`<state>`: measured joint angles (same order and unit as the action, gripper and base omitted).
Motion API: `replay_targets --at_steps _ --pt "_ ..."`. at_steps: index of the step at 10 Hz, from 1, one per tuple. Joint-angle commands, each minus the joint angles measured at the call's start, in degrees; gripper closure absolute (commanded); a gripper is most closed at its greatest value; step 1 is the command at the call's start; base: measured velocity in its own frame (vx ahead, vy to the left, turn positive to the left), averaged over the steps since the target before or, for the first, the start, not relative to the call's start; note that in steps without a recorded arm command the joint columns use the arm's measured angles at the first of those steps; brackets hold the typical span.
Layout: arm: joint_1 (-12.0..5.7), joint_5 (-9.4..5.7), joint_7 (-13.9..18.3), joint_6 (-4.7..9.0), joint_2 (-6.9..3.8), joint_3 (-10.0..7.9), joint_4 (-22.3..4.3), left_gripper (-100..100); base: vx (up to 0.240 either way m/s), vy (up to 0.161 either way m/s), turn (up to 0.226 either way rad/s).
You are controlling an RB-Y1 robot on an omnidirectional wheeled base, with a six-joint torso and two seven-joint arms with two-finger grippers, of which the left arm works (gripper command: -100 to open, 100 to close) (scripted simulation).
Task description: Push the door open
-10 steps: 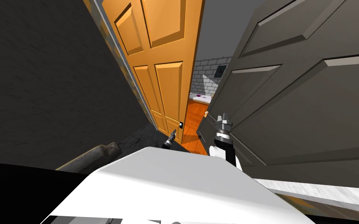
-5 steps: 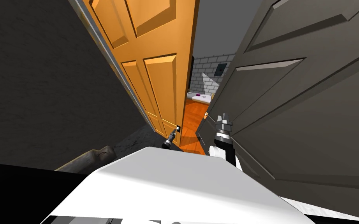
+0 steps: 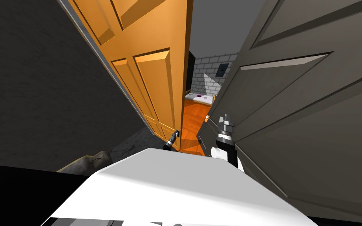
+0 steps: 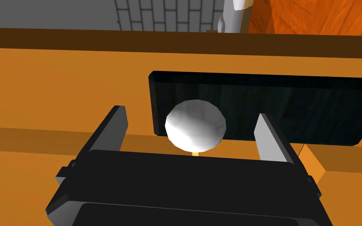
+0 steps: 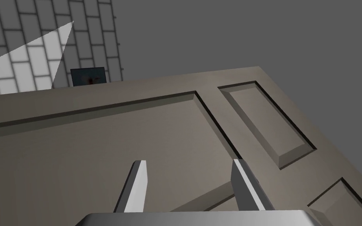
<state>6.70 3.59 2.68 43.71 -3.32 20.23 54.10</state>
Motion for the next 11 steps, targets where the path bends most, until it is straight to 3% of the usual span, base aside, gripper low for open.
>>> replay_targets --at_steps 1,6,7,11 --pt "-0.03 0.0 0.0 -0.05 -0.01 0.02 0.0 100 -0.011 0.006 -0.01" --pt "-0.03 0.0 0.0 -0.05 -0.01 0.02 0.0 100 -0.007 0.005 -0.004" --pt "-0.15 -1.73 -1.4 0.03 -0.55 1.33 -0.4 100 0.091 0.006 0.189" --pt "-0.48 -5.22 -4.3 0.52 -1.24 3.84 -0.9 100 0.147 0.015 0.152"
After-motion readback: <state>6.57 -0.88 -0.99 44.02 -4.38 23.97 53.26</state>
